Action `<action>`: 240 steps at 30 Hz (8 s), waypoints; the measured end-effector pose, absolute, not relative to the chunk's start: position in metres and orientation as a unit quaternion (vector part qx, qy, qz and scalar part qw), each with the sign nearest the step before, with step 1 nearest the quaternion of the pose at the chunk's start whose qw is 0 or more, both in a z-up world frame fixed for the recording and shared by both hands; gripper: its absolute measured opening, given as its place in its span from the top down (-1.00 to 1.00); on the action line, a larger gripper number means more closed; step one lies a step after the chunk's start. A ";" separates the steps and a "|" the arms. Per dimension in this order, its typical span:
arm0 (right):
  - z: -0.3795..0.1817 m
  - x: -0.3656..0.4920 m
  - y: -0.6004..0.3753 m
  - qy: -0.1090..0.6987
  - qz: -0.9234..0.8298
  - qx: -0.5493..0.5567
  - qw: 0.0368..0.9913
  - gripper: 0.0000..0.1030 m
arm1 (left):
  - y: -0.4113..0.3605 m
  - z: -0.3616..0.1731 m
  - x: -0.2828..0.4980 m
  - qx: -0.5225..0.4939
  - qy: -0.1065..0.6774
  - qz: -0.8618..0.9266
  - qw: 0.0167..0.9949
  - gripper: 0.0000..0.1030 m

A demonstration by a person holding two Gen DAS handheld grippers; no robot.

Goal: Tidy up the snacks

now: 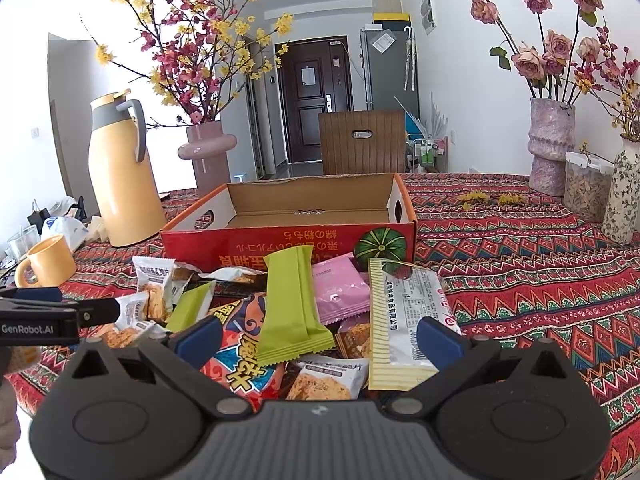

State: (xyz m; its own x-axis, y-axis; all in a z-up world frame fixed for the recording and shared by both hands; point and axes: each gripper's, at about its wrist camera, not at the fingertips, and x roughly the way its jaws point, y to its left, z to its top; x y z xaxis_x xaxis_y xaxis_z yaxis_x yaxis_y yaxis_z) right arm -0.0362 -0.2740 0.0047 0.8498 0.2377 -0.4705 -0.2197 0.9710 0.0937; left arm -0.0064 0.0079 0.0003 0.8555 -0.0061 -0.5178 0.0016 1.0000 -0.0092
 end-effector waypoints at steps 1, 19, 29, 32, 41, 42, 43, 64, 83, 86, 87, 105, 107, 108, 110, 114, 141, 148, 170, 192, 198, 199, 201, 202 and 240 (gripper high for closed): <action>0.005 -0.036 -0.274 0.247 0.119 0.018 0.962 -1.00 | 0.008 0.000 -0.006 -0.004 0.269 -0.002 0.963 -1.00; 0.000 -0.025 -0.282 0.256 0.112 0.023 0.960 -1.00 | 0.011 -0.003 0.003 -0.008 0.274 0.004 0.962 -1.00; -0.001 -0.009 -0.301 0.255 0.079 0.031 0.963 -1.00 | 0.013 -0.005 0.011 -0.007 0.279 0.011 0.960 -1.00; -0.004 0.002 -0.309 0.262 0.067 0.035 0.962 -1.00 | 0.014 -0.006 0.014 -0.007 0.281 0.014 0.959 -1.00; -0.021 0.049 -0.328 0.313 0.071 0.055 0.945 -0.86 | 0.016 -0.010 0.024 -0.007 0.292 0.022 0.956 -1.00; -0.024 0.055 -0.329 0.320 0.072 0.058 0.943 -0.86 | 0.016 -0.011 0.025 -0.006 0.293 0.024 0.956 -1.00; -0.026 0.060 -0.329 0.325 0.072 0.058 0.941 -0.83 | 0.016 -0.012 0.027 -0.006 0.294 0.025 0.955 -1.00; -0.041 0.086 -0.348 0.356 0.098 0.127 0.921 0.26 | 0.022 -0.017 0.040 -0.010 0.308 0.033 0.951 -1.00; -0.012 0.035 -0.346 0.262 0.064 0.100 0.958 0.29 | 0.030 -0.016 0.025 -0.006 0.317 0.035 0.948 -1.00; -0.012 0.030 -0.344 0.261 0.065 0.100 0.958 0.29 | 0.029 -0.014 0.021 -0.008 0.318 0.019 0.948 -1.00; -0.012 0.029 -0.344 0.261 0.065 0.101 0.958 0.29 | 0.026 -0.014 0.020 -0.007 0.318 0.012 0.948 -1.00; -0.016 0.017 -0.341 0.264 0.072 0.105 0.956 0.28 | 0.005 -0.030 0.031 -0.007 0.355 -0.080 0.932 0.07; -0.017 0.017 -0.340 0.265 0.074 0.104 0.956 0.28 | 0.009 -0.032 0.034 -0.021 0.360 -0.087 0.929 0.12; -0.017 0.017 -0.340 0.266 0.074 0.104 0.955 0.28 | 0.010 -0.032 0.035 -0.026 0.360 -0.089 0.928 0.14; -0.017 0.017 -0.340 0.266 0.075 0.104 0.955 0.28 | 0.012 -0.032 0.034 -0.033 0.358 -0.093 0.929 0.17; -0.017 0.017 -0.340 0.266 0.076 0.104 0.955 0.28 | 0.012 -0.028 0.031 -0.027 0.350 -0.091 0.932 0.18; 0.010 0.059 -0.318 0.224 0.103 0.077 0.966 0.28 | 0.009 0.032 0.065 -0.006 0.254 -0.040 0.966 0.18; 0.023 0.090 -0.310 0.213 0.108 0.061 0.969 0.28 | 0.004 0.047 0.092 0.001 0.232 -0.028 0.972 0.18; 0.038 0.226 -0.262 0.251 0.117 -0.008 0.961 0.28 | -0.006 0.053 0.222 0.013 0.262 0.034 0.965 0.18; 0.001 0.263 -0.242 0.316 0.104 -0.045 0.942 -0.67 | -0.006 0.018 0.263 0.025 0.311 0.076 0.947 -0.76; 0.016 0.250 -0.252 0.290 0.105 -0.028 0.951 -1.00 | -0.004 0.033 0.248 0.015 0.283 0.069 0.956 -1.00; 0.018 0.248 -0.253 0.287 0.105 -0.027 0.952 -1.00 | -0.004 0.036 0.245 0.013 0.280 0.066 0.958 -1.00; 0.022 0.242 -0.255 0.279 0.105 -0.024 0.954 -1.00 | -0.005 0.040 0.239 0.010 0.273 0.063 0.960 -1.00; 0.025 0.238 -0.257 0.274 0.105 -0.023 0.956 -1.00 | -0.005 0.042 0.237 0.009 0.269 0.061 0.961 -1.00; 0.043 0.053 -0.299 0.172 0.121 -0.005 0.977 -1.00 | 0.023 0.040 0.073 -0.002 0.211 0.028 0.977 -1.00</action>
State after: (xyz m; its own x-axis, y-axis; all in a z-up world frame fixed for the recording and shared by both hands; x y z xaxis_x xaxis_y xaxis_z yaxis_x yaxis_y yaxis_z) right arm 0.0534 -0.2992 0.0427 0.9111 0.2357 -0.3383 -0.2392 0.9704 0.0320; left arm 0.0727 0.0226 0.0397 0.9093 0.0539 -0.4127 -0.0555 0.9984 0.0081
